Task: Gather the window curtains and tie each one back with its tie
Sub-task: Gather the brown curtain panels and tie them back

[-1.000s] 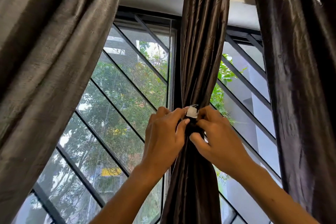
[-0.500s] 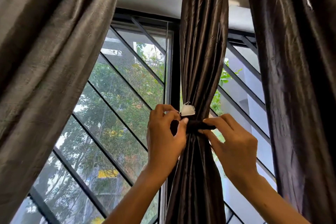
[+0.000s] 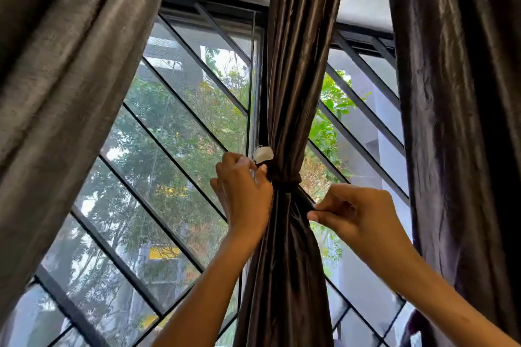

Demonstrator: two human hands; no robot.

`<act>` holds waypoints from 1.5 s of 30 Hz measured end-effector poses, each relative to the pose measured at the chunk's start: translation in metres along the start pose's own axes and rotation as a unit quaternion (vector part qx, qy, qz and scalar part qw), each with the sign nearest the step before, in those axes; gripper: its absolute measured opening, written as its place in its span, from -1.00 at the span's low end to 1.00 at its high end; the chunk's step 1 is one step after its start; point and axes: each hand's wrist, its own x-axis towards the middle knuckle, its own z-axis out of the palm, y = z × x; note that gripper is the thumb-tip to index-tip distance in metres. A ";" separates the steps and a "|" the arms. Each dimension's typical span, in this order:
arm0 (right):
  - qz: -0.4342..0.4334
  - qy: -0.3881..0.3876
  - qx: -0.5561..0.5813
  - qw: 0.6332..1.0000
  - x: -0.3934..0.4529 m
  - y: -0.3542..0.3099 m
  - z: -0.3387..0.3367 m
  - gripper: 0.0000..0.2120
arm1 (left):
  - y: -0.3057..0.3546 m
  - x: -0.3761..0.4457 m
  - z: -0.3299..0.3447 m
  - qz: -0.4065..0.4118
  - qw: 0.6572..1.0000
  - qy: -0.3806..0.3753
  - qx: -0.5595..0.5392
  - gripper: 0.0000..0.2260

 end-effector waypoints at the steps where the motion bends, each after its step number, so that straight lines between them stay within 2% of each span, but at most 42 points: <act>1: 0.014 0.000 0.007 1.000 -0.001 0.002 -0.003 -0.81 | 0.000 -0.002 0.002 0.005 1.000 0.003 -0.002 -0.88; 6: 0.052 0.026 -0.046 0.997 0.001 0.021 -0.010 -0.86 | -0.005 -0.012 0.004 0.084 0.996 0.010 -0.009 -0.88; 11: 0.054 0.053 -0.078 0.994 -0.002 0.027 0.003 -0.99 | 0.004 -0.023 -0.007 0.156 0.988 0.005 0.001 -0.92; 15: 0.048 0.088 -0.079 0.992 -0.003 0.029 0.014 -0.95 | 0.018 -0.034 -0.010 0.203 0.977 0.017 -0.057 -0.80; 19: 0.044 0.121 -0.069 0.989 -0.006 0.034 0.008 -0.93 | 0.030 -0.045 -0.005 0.290 0.955 0.024 -0.053 -0.82; 23: 0.049 0.153 -0.096 0.982 -0.010 0.042 -0.013 -0.96 | 0.049 -0.056 0.012 0.327 0.942 -0.005 -0.076 -0.83; 26: 0.061 0.188 -0.135 0.971 -0.016 0.048 -0.041 -0.89 | 0.070 -0.065 0.030 0.310 0.944 -0.049 -0.102 -0.84; 28: 0.063 0.216 -0.179 0.958 -0.018 0.050 -0.064 -0.91 | 0.084 -0.072 0.042 0.286 0.946 -0.079 -0.131 -0.87; 32: 0.057 0.272 -0.259 0.925 -0.017 0.055 -0.127 -0.94 | 0.119 -0.079 0.069 0.185 0.944 -0.142 -0.232 -0.94; 34: 0.059 0.287 -0.291 0.910 -0.008 0.061 -0.161 -0.93 | 0.138 -0.075 0.086 0.161 0.943 -0.154 -0.248 -0.93; 37: 0.096 0.285 -0.337 0.892 0.012 0.076 -0.209 -0.91 | 0.174 -0.061 0.114 0.131 0.948 -0.175 -0.231 -0.78; 41: 0.147 0.275 -0.351 0.883 0.046 0.106 -0.259 -0.85 | 0.225 -0.043 0.148 0.117 0.962 -0.209 -0.134 -0.47; 43: 0.172 0.242 -0.352 0.888 0.063 0.121 -0.275 -0.75 | 0.247 -0.035 0.164 0.131 0.962 -0.227 -0.072 -0.30; 45: 0.200 0.191 -0.351 0.895 0.078 0.139 -0.287 -0.60 | 0.267 -0.028 0.179 0.125 0.962 -0.239 -0.028 -0.24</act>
